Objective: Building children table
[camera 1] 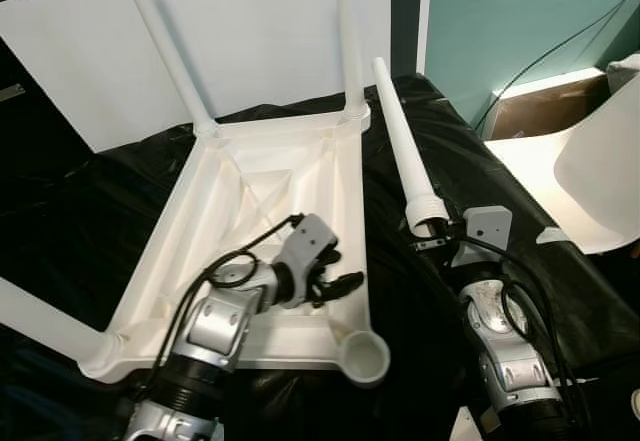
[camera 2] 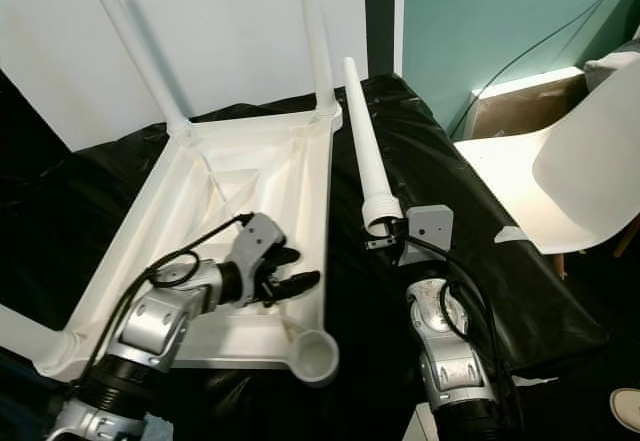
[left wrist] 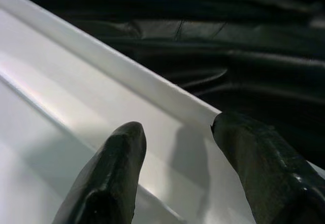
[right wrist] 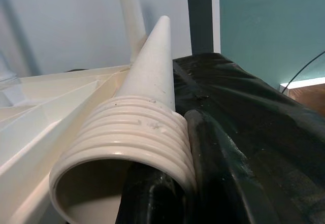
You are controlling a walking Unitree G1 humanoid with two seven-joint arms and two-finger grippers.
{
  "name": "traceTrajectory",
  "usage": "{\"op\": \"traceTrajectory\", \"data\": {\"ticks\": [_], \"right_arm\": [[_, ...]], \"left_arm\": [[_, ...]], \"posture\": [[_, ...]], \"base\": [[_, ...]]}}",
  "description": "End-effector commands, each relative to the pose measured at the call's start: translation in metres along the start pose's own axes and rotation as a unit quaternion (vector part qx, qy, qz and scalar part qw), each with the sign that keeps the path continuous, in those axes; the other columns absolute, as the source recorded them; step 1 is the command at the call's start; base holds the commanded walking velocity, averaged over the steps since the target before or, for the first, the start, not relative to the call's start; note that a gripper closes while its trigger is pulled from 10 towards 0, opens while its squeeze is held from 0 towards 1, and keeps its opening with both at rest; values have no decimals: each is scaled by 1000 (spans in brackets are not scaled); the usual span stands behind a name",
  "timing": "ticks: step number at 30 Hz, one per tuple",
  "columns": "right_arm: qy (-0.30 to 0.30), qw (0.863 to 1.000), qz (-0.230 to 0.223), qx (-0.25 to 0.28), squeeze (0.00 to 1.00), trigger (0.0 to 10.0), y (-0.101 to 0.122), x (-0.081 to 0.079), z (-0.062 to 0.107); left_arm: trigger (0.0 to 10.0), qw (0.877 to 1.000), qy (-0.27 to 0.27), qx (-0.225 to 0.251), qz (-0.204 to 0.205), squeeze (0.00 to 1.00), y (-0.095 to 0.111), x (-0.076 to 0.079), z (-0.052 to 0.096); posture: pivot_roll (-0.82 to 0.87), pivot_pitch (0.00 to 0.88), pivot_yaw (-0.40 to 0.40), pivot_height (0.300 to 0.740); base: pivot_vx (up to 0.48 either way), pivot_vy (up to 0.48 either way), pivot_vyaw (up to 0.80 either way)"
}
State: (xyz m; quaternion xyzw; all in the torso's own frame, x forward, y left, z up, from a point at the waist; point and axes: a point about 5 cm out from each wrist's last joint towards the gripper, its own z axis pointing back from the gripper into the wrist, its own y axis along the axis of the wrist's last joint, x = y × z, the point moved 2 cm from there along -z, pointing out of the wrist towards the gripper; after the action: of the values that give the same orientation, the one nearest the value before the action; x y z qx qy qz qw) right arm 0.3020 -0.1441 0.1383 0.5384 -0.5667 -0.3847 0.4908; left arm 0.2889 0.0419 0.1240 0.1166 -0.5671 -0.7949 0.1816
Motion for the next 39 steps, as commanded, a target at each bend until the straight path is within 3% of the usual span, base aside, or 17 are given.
{"op": "traceTrajectory", "data": {"ticks": [1, 10, 12, 13, 14, 16, 19, 22, 27, 29, 31, 34, 39], "right_arm": [[1, 1000, 2, 14, 0, 10000, 5, -2, -3], [0, 1000, 3, 14, 0, 10000, 4, -2, -2], [0, 1000, 3, 14, 0, 10000, 4, -1, -2], [0, 1000, 3, 14, 0, 10000, 4, -1, -2], [0, 1000, 4, 15, 0, 10000, 5, -1, -1], [0, 1000, 4, 15, 0, 10000, 5, -1, -1], [-6, 998, 55, 41, 0, 10000, 12, 2, 4], [-11, 996, 75, 51, 0, 10000, 14, 3, 6], [-39, 992, 103, 55, 0, 10000, 14, 10, 12], [-41, 992, 108, 50, 0, 10000, 10, 11, 15], [-41, 992, 108, 50, 0, 10000, 10, 11, 15], [-36, 992, 108, 50, 0, 10000, 10, 10, 12], [-37, 992, 109, 52, 0, 10000, 11, 9, 9]], "left_arm": [[10000, 1000, -9, 3, -1, 173, 3, 5, -10], [10000, 999, 36, 26, 5, 157, 9, -4, -17], [10000, 993, 89, 70, 13, 180, 19, -21, -7], [10000, 993, 89, 70, 13, 180, 19, -21, -7], [10000, 990, 97, 96, 21, 180, 23, -26, 4], [10000, 990, 97, 96, 21, 180, 23, -26, 4], [10000, 985, 88, 141, 50, 173, 23, -25, 36], [10000, 984, 91, 143, 59, 169, 19, -25, 41], [10000, 989, 61, 122, 57, 161, 3, -13, 59], [10000, 993, 17, 104, 60, 180, -6, 0, 71], [10000, 993, 17, 104, 60, 180, -6, 0, 71], [10000, 996, -34, 64, 50, 200, -23, 14, 78], [10000, 995, -78, 41, 49, 231, -28, 24, 88]], "posture": [[-38, 0, 142, 740], [-41, 0, 145, 740], [-43, 0, 145, 740], [-43, 0, 145, 740], [-43, 0, 145, 740], [-43, 0, 145, 740], [-38, 0, 146, 740], [-35, 0, 143, 740], [-27, 0, 137, 740], [-26, 0, 134, 740], [-26, 0, 134, 740], [-20, 0, 123, 740], [-18, 0, 120, 740]], "base": [[0, 0, 0], [0, 0, 0], [0, 0, 0], [0, 0, 0], [0, 0, 0], [0, 0, 0], [0, 0, 0], [0, 0, 0], [0, 0, 0], [0, 0, 0], [0, 0, 0], [0, 0, 0], [0, 0, 0]]}}
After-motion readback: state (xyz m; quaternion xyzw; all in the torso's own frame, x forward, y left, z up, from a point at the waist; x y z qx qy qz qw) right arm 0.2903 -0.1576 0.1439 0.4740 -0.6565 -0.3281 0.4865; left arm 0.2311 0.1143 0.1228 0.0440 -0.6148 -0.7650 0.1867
